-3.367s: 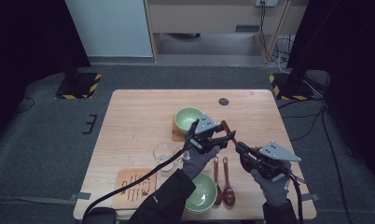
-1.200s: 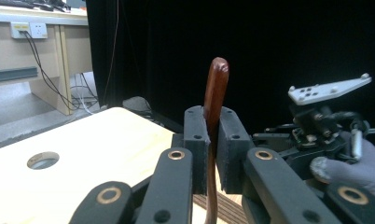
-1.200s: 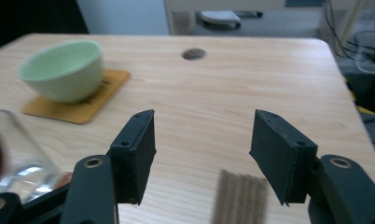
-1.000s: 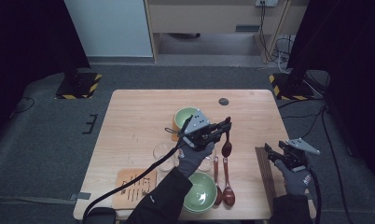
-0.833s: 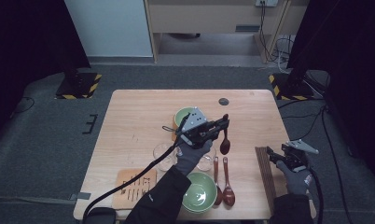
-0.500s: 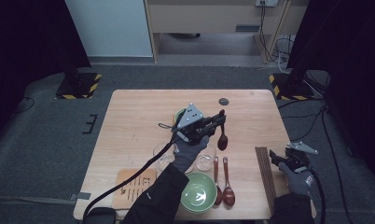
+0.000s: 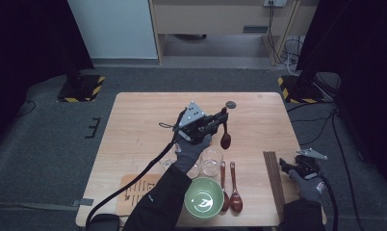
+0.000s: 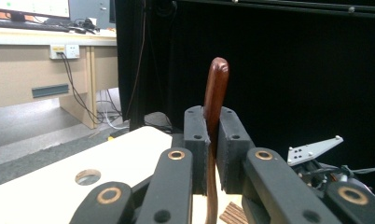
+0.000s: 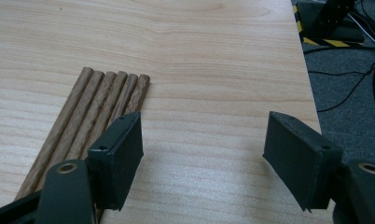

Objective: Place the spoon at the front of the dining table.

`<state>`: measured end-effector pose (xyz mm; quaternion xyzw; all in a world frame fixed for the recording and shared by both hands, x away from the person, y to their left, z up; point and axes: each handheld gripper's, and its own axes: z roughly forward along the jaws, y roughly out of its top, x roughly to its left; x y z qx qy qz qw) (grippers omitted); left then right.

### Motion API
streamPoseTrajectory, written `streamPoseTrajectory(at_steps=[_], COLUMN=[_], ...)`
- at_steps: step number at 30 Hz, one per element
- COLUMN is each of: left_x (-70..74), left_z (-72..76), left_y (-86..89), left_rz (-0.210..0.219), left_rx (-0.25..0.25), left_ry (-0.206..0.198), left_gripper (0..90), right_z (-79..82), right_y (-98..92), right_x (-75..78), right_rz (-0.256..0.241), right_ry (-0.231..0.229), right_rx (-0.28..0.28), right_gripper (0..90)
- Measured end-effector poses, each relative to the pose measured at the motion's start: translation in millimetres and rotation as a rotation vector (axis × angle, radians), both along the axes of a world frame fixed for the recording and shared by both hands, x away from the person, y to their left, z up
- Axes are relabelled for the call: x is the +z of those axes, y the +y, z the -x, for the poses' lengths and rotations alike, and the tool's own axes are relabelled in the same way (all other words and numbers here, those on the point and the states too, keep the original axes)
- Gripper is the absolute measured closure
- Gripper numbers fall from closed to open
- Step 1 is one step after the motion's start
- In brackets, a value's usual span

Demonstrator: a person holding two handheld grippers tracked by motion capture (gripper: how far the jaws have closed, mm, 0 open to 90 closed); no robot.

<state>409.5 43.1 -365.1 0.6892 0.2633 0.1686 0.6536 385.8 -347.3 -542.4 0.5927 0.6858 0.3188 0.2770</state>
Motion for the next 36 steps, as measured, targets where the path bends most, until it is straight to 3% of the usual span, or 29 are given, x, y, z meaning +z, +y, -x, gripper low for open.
streamPoseTrajectory(at_steps=[15,36], left_x=[8.1,5.2], left_z=[-17.5,-40.3], left_y=[18.3,37.6], left_rz=[0.005,-0.007], left_rx=[0.064,0.143], left_ry=[-0.010,-0.003], left_gripper=[83.6,83.6], right_z=[-0.5,-1.5], right_y=[-3.3,-3.9], right_x=[-4.8,-5.2], right_rz=[-0.007,-0.012], right_ry=[0.013,0.020], right_rx=[-0.006,-0.012], right_gripper=[25.6,21.3])
